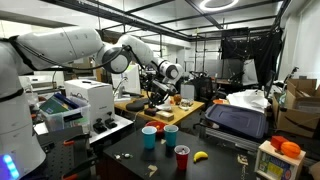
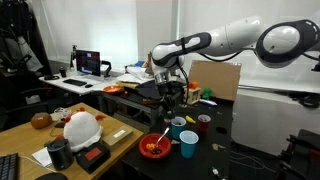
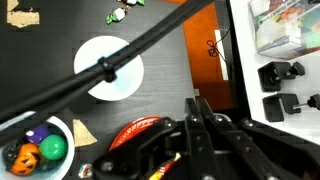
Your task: Pick up the contents in the orange bowl and put them in the blue cup
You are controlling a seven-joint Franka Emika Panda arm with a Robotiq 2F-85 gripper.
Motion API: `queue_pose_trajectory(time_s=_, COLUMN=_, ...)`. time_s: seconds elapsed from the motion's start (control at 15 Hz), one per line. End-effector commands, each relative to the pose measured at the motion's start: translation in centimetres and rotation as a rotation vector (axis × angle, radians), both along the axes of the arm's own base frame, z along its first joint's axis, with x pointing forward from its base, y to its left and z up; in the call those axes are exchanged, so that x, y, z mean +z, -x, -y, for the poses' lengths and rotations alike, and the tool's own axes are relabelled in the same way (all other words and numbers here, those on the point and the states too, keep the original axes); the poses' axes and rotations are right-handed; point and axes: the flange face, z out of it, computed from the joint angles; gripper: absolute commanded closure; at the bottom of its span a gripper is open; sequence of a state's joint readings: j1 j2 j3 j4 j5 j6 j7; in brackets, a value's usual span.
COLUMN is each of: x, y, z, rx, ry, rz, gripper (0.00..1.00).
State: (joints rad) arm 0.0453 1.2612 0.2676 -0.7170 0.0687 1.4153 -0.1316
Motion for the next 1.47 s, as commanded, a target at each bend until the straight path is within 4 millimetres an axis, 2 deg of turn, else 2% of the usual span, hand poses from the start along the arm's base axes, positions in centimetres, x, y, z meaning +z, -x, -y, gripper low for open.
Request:
queue_pose_trajectory(time_s=0.0, x=1.5, y=0.8, z=1.1, rx=-0.016, ry=0.012, rz=-0.038, gripper=0.99)
queue_pose_trajectory(time_s=0.47, x=1.6, y=2.3, z=3.3, rx=0.005, ry=0.036, rz=-0.053, gripper=0.99)
queue_pose_trajectory(time_s=0.93, x=1.5, y=5.6, z=5.4, rx=0.005, ry=0.023, rz=-0.076, gripper=0.99)
queue_pose_trajectory(time_s=1.2, x=0.4, y=7.6, z=6.4, rx=0.012, ry=-0.011, rz=-0.107, gripper=0.99)
queue_pose_trajectory(time_s=1.4, x=-1.2, y=8.5, z=6.9, rx=0.036, ry=-0.040, rz=-0.127, gripper=0.99)
